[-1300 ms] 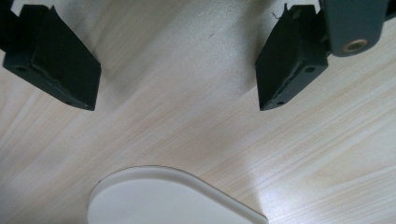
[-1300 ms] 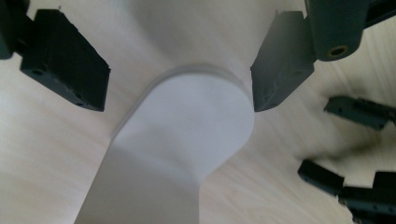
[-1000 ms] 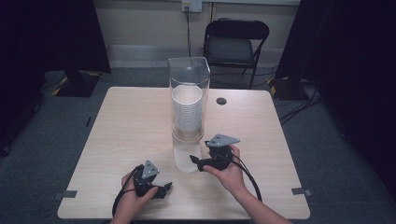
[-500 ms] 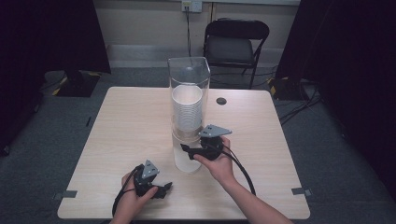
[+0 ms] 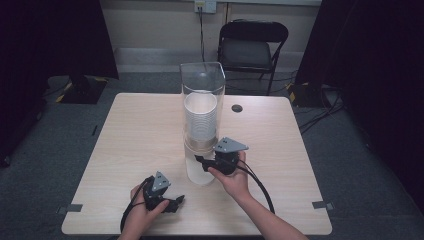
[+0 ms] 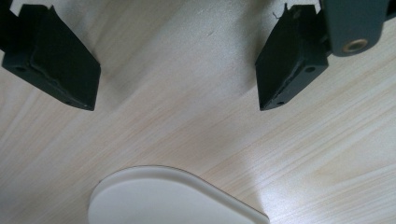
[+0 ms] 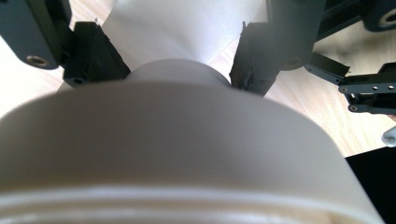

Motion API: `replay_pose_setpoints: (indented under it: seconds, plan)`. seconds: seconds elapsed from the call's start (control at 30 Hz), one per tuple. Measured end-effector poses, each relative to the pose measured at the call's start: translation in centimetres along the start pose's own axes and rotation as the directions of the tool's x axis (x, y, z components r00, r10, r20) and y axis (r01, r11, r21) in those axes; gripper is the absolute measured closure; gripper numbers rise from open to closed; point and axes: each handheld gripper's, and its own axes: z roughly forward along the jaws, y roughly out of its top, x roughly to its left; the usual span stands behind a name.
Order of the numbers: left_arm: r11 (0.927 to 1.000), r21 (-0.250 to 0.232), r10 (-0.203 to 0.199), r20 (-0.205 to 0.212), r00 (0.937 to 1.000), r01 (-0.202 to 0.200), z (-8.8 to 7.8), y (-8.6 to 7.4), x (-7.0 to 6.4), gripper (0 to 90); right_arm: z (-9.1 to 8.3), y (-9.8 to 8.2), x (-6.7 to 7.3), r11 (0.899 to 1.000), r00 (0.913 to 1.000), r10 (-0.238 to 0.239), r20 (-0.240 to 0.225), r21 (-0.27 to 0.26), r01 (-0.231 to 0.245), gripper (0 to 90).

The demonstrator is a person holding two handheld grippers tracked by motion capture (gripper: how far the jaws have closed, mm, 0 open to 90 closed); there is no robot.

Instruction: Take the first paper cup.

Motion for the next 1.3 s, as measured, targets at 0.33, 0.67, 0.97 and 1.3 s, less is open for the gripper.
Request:
replay_pose_setpoints:
  seconds: [0.33,0.67,0.97,1.3]
  plan:
    - [0.9998,0.016,0.008,0.006,0.9999,-0.009,-0.1,0.1,0.1,13.4,1.4,-6.2,0.5,0.986,0.9992,0.032,-0.023,0.162,-0.028,38.2]
    - [0.9998,0.020,0.010,0.006,0.9999,-0.010,-0.1,0.1,0.1,13.3,0.1,-6.7,0.5,0.965,0.9963,-0.029,-0.081,0.257,0.048,38.0]
    - [0.9998,-0.006,-0.017,0.037,0.9992,0.017,-0.1,0.2,0.3,17.3,-0.8,-6.6,1.7,0.957,0.9863,-0.078,-0.146,0.265,0.115,37.9]
    - [0.9964,-0.079,-0.031,0.011,0.9994,0.032,0.3,2.2,-0.7,22.2,-2.3,-7.4,2.0,0.957,0.9758,-0.078,-0.204,0.259,0.130,37.8]
